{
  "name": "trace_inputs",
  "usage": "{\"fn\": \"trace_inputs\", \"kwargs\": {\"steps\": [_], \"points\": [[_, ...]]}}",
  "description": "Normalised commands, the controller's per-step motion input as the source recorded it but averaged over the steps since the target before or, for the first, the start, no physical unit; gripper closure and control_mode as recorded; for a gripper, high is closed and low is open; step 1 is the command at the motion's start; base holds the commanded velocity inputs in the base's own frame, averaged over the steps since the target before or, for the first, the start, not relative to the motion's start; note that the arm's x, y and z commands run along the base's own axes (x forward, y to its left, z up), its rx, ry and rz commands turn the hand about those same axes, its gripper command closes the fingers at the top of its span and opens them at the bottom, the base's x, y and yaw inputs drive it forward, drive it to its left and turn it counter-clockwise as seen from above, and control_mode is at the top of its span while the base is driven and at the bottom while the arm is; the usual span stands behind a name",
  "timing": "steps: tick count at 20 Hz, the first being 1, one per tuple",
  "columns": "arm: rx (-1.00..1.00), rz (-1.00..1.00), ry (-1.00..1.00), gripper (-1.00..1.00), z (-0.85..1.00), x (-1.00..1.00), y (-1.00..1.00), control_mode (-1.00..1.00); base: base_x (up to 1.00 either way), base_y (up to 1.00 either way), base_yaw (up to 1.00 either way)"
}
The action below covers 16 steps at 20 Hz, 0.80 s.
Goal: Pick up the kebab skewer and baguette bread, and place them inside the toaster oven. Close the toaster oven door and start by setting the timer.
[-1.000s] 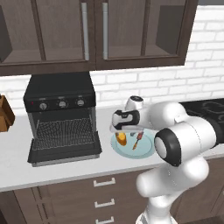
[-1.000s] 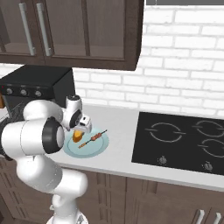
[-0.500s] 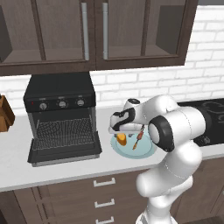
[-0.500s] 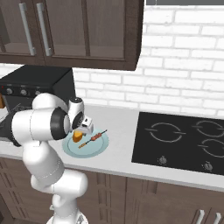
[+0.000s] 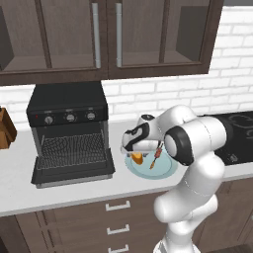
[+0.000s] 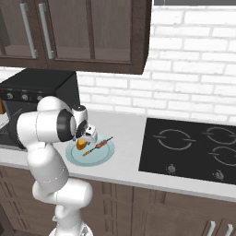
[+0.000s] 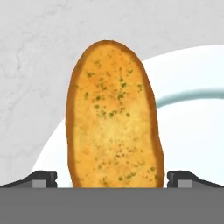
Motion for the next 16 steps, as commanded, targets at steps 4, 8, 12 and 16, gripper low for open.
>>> {"fn": "trace_inputs", "kwargs": {"steps": [4, 8, 12, 16], "points": [[0.00, 0.00, 0.00, -1.00, -0.09, 0.05, 0.00, -1.00, 0.00, 0.00, 0.00], [0.00, 0.00, 0.00, -1.00, -0.25, 0.00, 0.00, -1.00, 0.00, 0.00, 0.00], [0.00, 0.00, -0.01, 1.00, -0.08, 0.00, 0.00, -1.00, 0.00, 0.00, 0.00], [0.00, 0.00, 0.00, 1.00, 0.00, 0.00, 0.00, -1.00, 0.00, 0.00, 0.00]]}}
